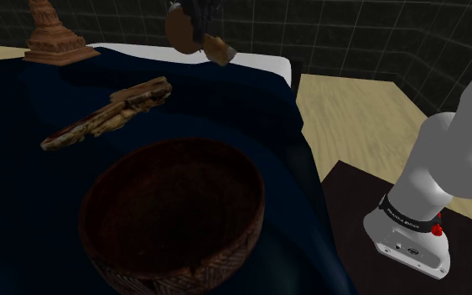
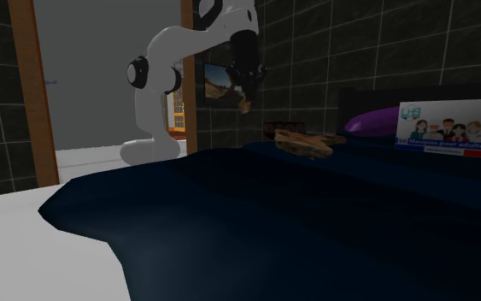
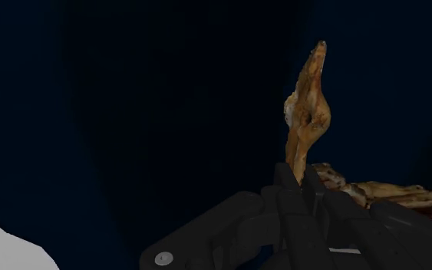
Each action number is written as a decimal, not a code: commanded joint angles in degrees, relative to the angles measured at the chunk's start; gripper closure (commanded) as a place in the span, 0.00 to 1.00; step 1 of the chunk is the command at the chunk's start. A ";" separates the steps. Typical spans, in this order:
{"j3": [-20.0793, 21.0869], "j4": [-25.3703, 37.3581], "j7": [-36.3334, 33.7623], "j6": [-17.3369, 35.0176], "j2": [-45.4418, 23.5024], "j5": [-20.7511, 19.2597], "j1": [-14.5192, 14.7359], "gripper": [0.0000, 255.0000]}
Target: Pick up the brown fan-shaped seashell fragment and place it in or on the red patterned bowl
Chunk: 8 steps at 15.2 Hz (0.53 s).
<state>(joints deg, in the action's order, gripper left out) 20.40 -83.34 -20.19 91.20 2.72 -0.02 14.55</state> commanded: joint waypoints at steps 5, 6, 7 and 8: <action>4.62 0.11 -8.56 -0.44 0.15 -1.28 3.97 1.00; 5.42 0.42 -10.03 -0.58 -0.08 -1.61 4.67 1.00; 6.24 0.80 -11.53 -0.75 -0.39 -1.98 5.39 1.00; 7.08 1.27 -13.05 -0.95 -0.78 -2.40 6.11 1.00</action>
<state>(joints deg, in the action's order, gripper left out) 26.71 -82.48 -31.70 90.87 1.81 -2.23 19.98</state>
